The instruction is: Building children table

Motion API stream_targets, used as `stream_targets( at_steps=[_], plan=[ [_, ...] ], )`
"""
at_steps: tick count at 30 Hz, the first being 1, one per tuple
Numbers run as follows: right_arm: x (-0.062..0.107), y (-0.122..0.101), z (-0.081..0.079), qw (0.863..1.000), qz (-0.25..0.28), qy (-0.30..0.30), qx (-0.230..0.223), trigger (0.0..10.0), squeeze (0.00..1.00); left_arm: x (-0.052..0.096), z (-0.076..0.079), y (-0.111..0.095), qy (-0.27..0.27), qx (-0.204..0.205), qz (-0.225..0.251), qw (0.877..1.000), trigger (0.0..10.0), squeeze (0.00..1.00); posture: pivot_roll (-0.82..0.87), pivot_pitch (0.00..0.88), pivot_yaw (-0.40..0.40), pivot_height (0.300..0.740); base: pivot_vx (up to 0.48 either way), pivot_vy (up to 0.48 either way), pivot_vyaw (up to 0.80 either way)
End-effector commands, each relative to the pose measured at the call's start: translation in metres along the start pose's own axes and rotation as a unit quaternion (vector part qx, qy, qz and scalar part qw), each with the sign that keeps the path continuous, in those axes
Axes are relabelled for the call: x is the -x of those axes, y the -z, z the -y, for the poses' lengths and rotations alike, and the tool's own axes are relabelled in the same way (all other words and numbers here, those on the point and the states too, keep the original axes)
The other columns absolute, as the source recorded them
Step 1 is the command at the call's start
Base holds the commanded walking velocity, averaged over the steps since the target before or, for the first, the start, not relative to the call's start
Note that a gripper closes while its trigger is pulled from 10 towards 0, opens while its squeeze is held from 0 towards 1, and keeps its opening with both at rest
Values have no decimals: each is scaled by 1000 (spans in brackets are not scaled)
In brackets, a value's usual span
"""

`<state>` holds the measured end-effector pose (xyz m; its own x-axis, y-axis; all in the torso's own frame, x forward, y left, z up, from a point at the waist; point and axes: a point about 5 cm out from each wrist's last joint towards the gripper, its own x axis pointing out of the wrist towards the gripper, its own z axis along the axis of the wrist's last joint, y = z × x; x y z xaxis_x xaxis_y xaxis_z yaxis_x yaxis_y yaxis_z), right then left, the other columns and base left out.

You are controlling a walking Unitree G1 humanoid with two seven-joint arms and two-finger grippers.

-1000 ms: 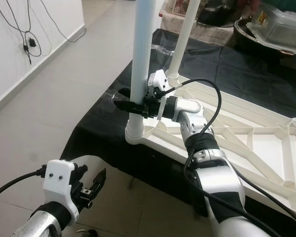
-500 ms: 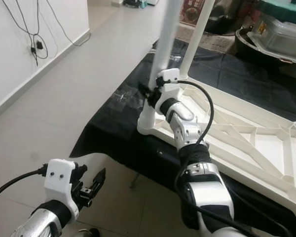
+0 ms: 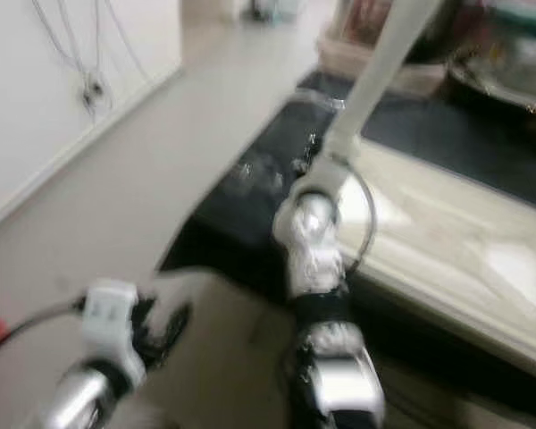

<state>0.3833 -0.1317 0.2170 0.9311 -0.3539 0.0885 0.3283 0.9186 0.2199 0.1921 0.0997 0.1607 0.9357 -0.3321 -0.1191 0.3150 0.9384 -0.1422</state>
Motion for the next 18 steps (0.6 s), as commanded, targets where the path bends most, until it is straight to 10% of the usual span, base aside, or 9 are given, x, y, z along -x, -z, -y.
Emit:
stream_targets(
  at_steps=[1,18],
  plan=[
    [1,30,6,994,-64,61,60,10000,0,2,3,4,2,5,-9,1000,10000,0,243,160,-115,740,0,0,0],
    [1,35,9,974,-110,195,38,10000,0,2,3,3,0,5,-7,1000,10000,0,243,170,-121,740,0,0,0]
  ],
)
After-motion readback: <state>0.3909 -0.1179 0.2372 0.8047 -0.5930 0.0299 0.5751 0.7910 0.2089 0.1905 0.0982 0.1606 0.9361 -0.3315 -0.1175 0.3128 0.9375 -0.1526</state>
